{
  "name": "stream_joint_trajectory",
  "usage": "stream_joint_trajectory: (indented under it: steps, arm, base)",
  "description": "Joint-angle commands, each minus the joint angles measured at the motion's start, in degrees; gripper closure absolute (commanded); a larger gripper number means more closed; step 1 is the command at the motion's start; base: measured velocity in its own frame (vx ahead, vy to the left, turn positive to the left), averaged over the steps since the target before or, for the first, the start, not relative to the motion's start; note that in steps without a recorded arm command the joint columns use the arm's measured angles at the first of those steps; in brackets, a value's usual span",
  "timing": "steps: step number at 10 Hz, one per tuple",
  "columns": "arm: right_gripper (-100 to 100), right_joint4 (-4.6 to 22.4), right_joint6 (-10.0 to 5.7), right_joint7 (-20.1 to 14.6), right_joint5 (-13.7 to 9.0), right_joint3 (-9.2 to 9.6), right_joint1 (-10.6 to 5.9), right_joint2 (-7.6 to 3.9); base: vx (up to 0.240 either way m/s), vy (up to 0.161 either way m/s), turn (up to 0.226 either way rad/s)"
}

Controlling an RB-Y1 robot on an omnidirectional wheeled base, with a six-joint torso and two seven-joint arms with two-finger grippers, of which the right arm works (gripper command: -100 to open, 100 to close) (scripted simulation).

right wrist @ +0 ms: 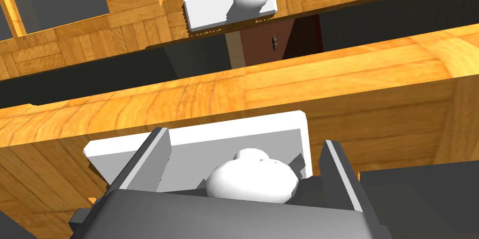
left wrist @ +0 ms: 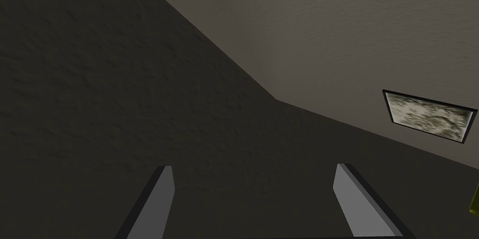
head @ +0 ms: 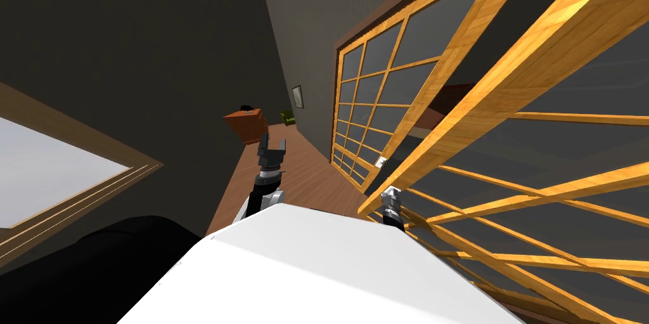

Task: Pull the door open

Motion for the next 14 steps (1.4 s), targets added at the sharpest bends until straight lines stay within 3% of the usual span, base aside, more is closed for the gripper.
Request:
stream_joint_trajectory:
  steps: [1, 14]
  arm:
    - [-100, -0.20, 0.19, -2.01, -0.87, 0.07, -0.04, -0.07]
    - [-100, 0.92, 0.33, -20.79, -7.79, 2.84, -2.64, 1.07]
  base:
    - [-0.082, -0.033, -0.014]
    - [-0.067, -0.016, 0.041]
